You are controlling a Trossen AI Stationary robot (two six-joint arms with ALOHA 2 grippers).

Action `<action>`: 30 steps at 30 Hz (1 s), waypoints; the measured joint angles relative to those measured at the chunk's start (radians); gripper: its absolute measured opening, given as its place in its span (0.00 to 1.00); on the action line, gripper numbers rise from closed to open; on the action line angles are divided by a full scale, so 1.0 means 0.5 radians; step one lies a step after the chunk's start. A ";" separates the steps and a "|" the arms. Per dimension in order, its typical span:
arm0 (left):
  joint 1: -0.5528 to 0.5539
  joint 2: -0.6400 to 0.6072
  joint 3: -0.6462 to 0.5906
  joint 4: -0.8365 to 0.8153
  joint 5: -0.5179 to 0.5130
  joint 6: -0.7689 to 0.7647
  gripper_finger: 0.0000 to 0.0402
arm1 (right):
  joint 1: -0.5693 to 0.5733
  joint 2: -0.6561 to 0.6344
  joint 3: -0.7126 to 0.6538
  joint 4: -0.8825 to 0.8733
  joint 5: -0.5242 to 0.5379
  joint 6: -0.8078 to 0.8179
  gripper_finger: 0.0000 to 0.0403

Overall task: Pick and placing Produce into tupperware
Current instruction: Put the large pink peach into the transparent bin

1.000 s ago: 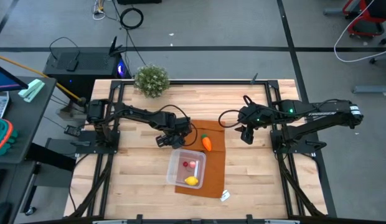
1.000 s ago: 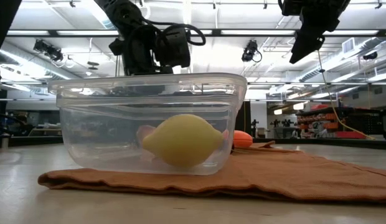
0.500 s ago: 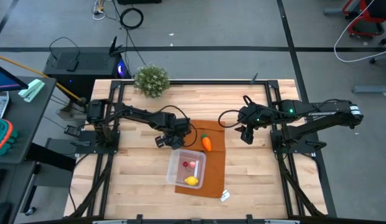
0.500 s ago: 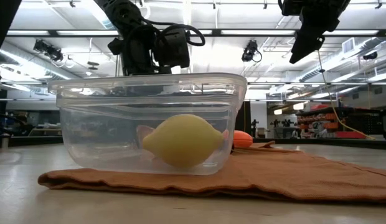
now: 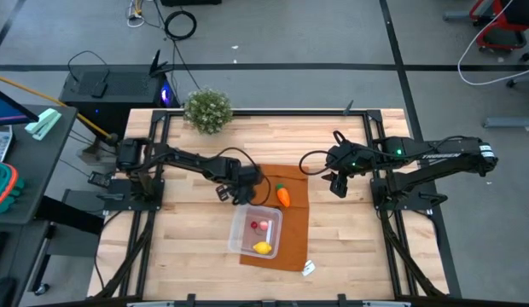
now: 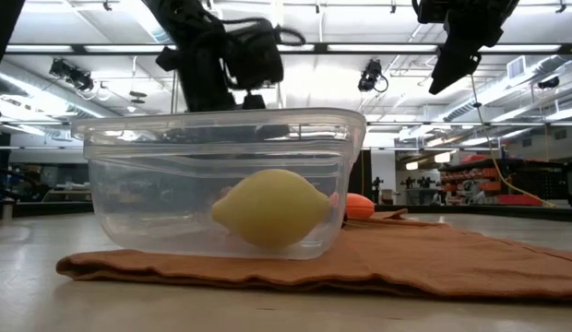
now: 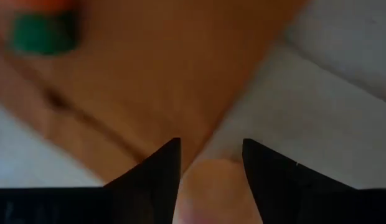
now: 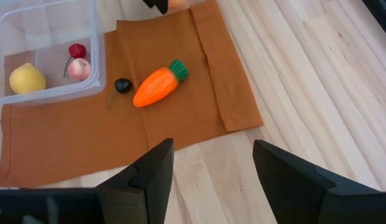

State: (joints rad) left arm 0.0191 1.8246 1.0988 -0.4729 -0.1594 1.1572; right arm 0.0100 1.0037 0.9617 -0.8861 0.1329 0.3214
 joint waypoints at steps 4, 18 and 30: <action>-0.001 -0.042 0.041 0.004 -0.017 -0.135 0.48 | 0.000 0.000 0.000 0.000 0.000 0.000 0.47; 0.120 -0.051 0.443 -0.357 -0.049 -0.707 0.74 | 0.000 0.000 0.000 0.000 -0.024 0.005 0.47; 0.284 -0.051 0.472 -0.716 0.209 -1.097 0.84 | 0.000 0.000 0.000 0.000 -0.031 -0.002 0.47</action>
State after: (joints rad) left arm 0.1612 1.7992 1.3346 -0.8310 -0.0548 0.6085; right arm 0.0099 1.0035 0.9619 -0.8862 0.1173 0.3203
